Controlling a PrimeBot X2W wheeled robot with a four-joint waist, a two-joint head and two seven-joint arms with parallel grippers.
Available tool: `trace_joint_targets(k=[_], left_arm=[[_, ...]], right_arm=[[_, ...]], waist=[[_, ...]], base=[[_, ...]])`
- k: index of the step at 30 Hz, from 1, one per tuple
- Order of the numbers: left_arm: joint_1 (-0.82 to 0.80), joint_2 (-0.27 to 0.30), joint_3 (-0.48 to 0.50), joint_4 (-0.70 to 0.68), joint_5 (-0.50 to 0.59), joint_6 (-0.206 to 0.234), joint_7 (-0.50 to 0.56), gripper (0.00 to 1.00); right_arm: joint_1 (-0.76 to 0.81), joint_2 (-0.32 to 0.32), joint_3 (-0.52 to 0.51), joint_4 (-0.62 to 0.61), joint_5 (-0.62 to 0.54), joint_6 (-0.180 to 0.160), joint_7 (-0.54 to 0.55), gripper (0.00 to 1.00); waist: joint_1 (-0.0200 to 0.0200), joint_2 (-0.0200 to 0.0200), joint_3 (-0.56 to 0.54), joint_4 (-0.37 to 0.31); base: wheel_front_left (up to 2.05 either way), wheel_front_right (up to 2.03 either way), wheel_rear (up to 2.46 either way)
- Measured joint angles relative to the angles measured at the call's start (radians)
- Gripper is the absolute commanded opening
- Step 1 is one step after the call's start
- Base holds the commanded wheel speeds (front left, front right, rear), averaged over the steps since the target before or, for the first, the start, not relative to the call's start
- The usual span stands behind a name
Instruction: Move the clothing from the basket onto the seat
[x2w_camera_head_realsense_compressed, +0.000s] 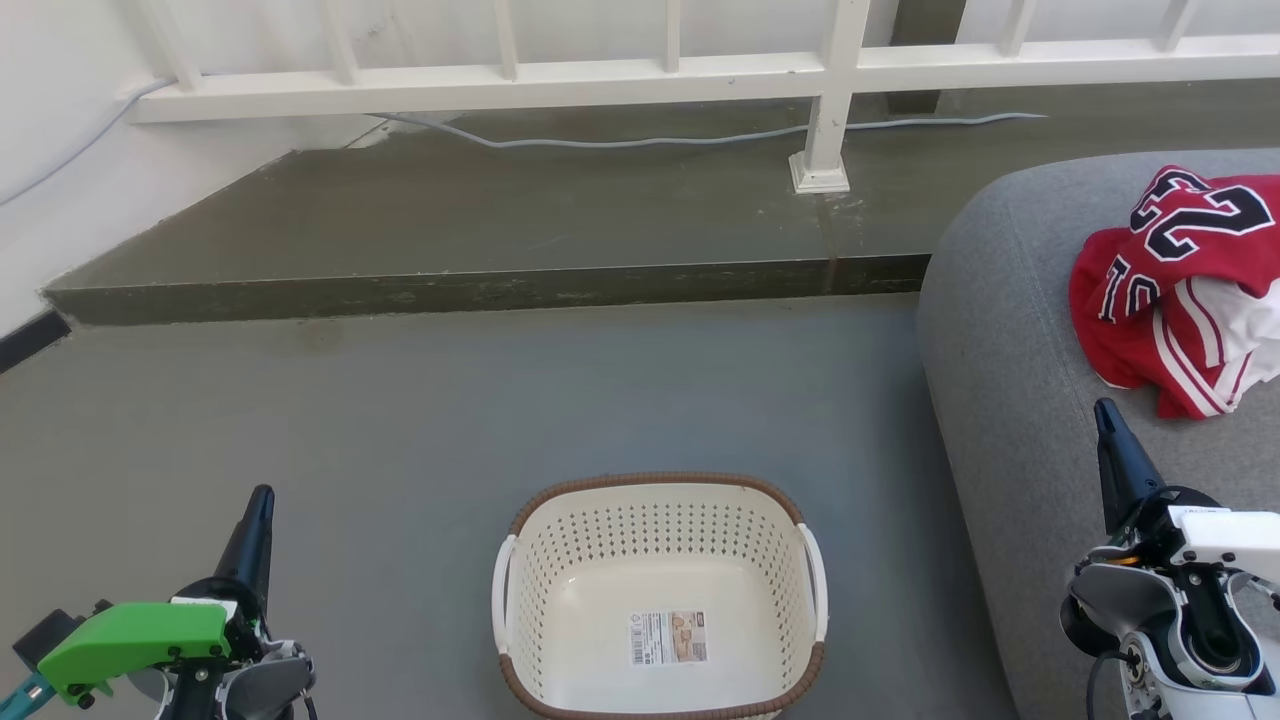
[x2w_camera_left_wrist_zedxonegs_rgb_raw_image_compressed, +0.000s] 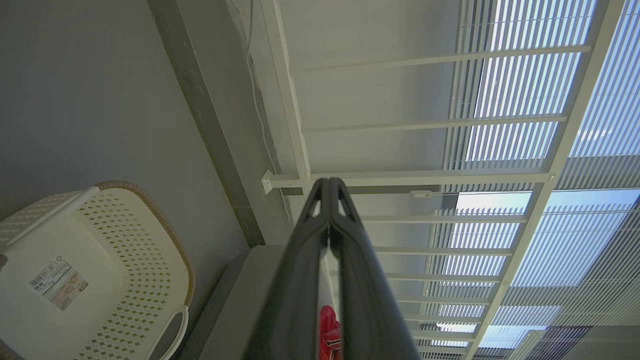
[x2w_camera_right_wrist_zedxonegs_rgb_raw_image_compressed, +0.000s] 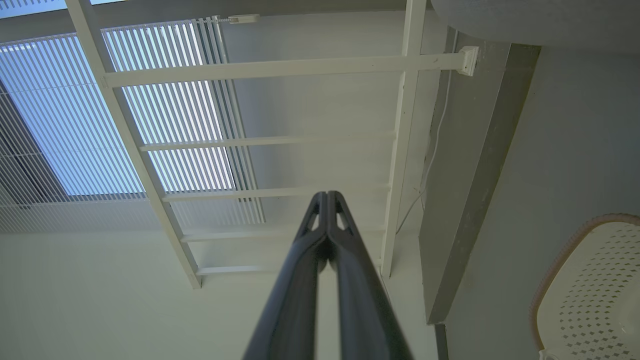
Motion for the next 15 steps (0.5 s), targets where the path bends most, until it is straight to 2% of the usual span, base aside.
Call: trace_joint_targets(k=[15], left_arm=[[-0.002,-0.001,0.001,0.002,0.000,0.000,0.000,0.00]], right_arm=[[0.000,0.000,-0.001,0.004,0.000,0.000,0.001,0.00]], waist=[[0.0000,0.0000,0.000,0.000]], base=[[0.00,0.00,0.00]])
